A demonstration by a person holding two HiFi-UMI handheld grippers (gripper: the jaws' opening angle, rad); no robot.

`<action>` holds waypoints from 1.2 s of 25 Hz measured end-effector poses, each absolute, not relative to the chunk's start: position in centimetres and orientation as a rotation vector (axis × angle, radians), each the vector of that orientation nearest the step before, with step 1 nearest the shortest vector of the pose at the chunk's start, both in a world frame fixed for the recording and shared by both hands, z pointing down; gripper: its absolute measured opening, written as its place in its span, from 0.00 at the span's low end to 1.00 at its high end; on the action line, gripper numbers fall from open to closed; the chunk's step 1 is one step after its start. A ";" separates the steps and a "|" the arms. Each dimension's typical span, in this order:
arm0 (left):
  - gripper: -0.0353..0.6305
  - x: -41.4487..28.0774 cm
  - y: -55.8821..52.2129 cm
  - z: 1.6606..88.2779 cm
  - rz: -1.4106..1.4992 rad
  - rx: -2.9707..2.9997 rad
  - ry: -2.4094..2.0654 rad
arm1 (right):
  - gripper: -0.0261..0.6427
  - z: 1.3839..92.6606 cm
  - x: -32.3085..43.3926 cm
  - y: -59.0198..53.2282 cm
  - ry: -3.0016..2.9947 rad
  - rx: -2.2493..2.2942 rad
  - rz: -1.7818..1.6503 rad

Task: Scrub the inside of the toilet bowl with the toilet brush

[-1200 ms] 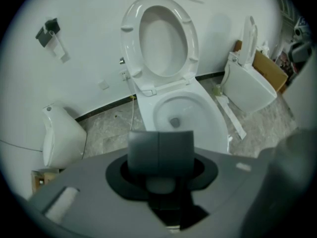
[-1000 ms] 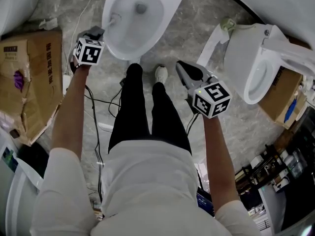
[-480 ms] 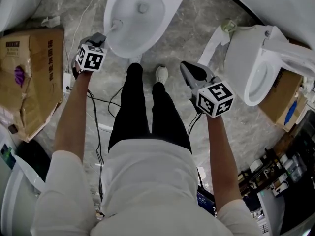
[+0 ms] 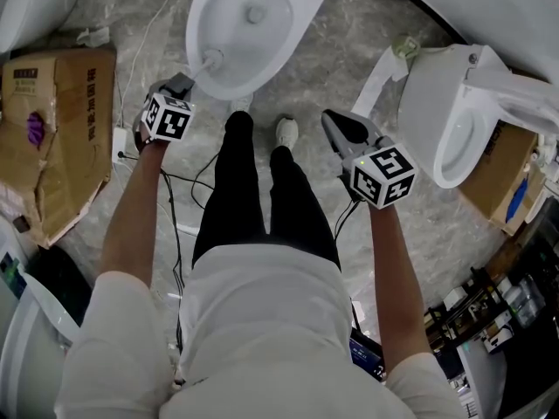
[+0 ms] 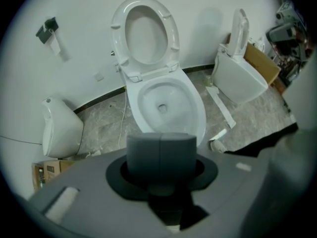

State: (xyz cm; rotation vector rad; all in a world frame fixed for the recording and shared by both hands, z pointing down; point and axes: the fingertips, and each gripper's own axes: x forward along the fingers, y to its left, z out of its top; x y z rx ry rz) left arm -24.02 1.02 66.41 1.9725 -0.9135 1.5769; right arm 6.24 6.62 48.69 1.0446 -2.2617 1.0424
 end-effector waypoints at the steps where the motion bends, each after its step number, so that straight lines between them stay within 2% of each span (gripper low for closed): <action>1: 0.29 -23.9 1.4 66.5 1.578 1.970 -0.910 | 0.04 48.6 6.4 6.7 -2.261 1.046 1.040; 18: 0.29 -19.7 7.4 66.6 1.603 1.991 -0.758 | 0.04 47.8 9.2 7.7 -2.248 1.092 1.024; 30: 0.29 -15.6 6.2 66.6 1.589 2.041 -0.710 | 0.04 48.1 10.6 8.0 -2.229 1.140 1.054</action>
